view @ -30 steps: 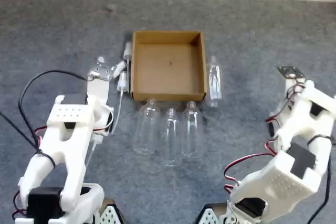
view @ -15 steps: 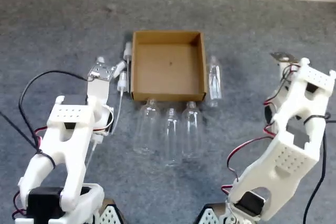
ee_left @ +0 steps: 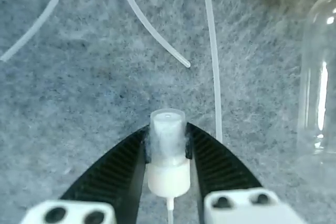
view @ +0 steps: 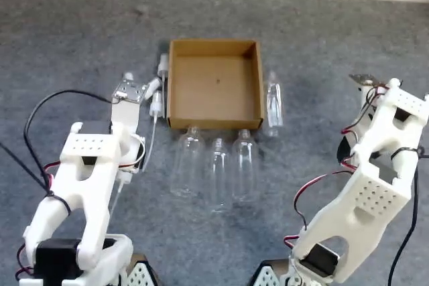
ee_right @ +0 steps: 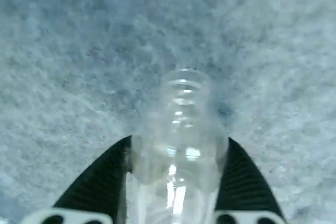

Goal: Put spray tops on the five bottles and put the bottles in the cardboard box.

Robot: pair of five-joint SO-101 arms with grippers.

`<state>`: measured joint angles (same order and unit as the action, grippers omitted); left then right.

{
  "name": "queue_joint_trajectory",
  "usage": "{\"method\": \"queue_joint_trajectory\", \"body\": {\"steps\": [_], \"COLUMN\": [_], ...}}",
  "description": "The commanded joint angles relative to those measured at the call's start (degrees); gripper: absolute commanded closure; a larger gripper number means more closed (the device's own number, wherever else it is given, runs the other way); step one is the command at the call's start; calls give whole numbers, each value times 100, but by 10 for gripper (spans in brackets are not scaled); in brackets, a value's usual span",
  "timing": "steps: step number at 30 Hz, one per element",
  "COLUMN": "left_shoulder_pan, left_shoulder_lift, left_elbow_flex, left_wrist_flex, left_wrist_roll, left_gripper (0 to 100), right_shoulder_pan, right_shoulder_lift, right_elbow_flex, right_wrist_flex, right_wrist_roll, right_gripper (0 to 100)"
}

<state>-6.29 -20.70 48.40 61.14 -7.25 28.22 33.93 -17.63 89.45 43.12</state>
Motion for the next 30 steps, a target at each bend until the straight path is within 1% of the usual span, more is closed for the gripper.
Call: {"method": "queue_joint_trajectory", "body": {"steps": [1,4,8,10,13,15,18,23,25,27,30], "left_shoulder_pan": [66,66,66,66,75,101,101,101,101,101,110], "left_shoulder_lift": [-207,-207,-268,-505,-1182,-1763,-2615,-3503,-3547,-3547,-3547], "left_elbow_flex": [-22,-40,-145,-277,-488,-681,-1156,-2404,-2985,-3459,-3916], "left_wrist_flex": [-79,-79,-44,-35,70,325,668,800,800,791,782], "left_wrist_roll": [62,62,70,70,237,352,360,387,659,958,1670], "left_gripper": [992,992,996,996,996,994,994,996,996,996,996], "right_shoulder_pan": [13,-31,-119,-312,-840,-1314,-2158,-4180,-4840,-5358,-6053], "right_shoulder_lift": [-295,-664,-1534,-2114,-3099,-3890,-5235,-7231,-7688,-8004,-8391], "right_elbow_flex": [-725,-1059,-1095,-936,-330,295,1578,4242,5121,5613,6000], "right_wrist_flex": [514,831,875,866,822,611,-66,-1727,-2141,-2580,-3451], "right_wrist_roll": [44,-18,-431,-519,-818,-1073,-1582,-2295,-2716,-3042,-3191], "right_gripper": [968,976,976,976,980,991,993,993,994,994,994]}}
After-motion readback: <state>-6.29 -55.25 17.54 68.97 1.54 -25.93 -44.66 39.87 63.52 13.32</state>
